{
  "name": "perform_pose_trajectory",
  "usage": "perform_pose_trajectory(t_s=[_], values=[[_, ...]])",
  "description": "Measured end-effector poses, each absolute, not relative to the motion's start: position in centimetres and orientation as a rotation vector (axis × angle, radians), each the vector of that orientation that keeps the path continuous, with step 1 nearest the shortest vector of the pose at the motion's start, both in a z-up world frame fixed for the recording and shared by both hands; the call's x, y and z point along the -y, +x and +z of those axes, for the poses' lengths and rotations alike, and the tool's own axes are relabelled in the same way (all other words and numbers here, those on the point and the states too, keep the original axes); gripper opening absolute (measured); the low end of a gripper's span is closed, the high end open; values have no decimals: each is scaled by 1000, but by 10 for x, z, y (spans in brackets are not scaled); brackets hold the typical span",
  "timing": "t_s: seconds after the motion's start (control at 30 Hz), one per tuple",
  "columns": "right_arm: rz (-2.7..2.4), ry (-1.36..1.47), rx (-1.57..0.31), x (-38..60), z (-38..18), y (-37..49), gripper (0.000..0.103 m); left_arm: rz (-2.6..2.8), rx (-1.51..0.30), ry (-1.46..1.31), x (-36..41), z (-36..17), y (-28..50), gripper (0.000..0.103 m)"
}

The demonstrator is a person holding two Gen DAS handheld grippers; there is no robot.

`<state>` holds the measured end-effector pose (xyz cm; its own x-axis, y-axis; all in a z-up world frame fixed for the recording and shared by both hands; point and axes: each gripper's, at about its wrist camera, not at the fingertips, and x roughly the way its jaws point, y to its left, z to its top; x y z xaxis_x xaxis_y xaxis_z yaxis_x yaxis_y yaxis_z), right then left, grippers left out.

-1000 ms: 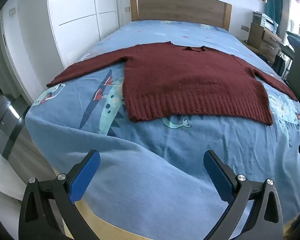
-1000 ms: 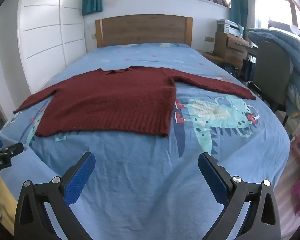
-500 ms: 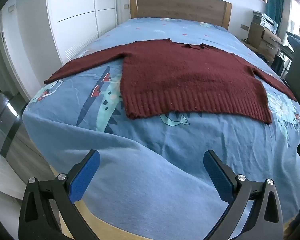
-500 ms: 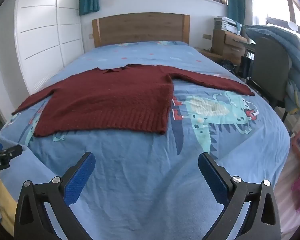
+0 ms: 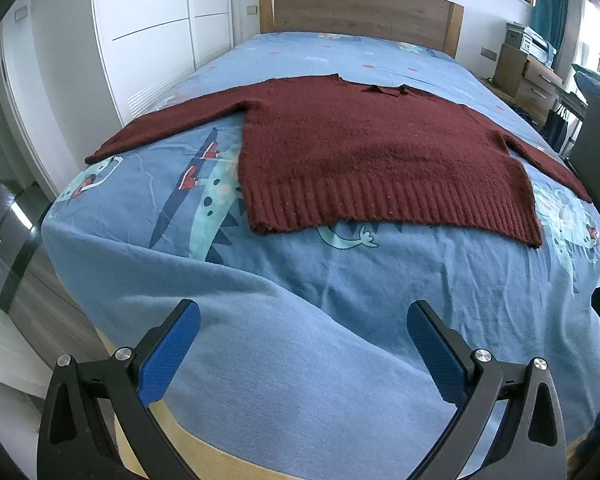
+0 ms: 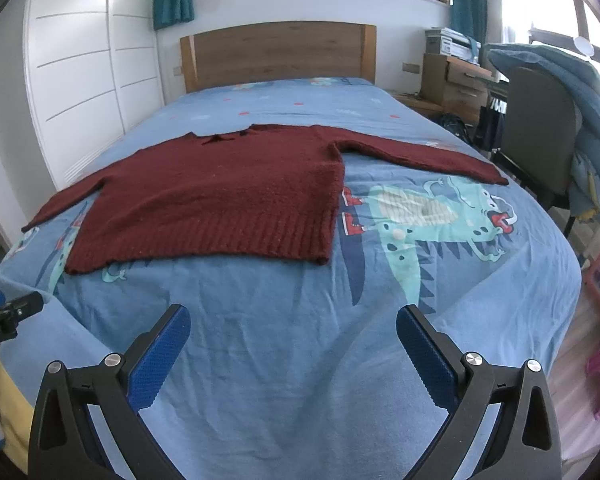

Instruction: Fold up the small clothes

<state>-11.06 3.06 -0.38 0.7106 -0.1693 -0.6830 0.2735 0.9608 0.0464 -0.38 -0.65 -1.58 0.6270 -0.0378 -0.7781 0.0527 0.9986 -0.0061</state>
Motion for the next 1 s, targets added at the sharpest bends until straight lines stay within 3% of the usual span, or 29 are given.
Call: perform_pose_trajectory(t_s=[1.0], values=[[-247,152,-748,-30,-6,-110,103,-57,-901,9,8,-16,-4,102]])
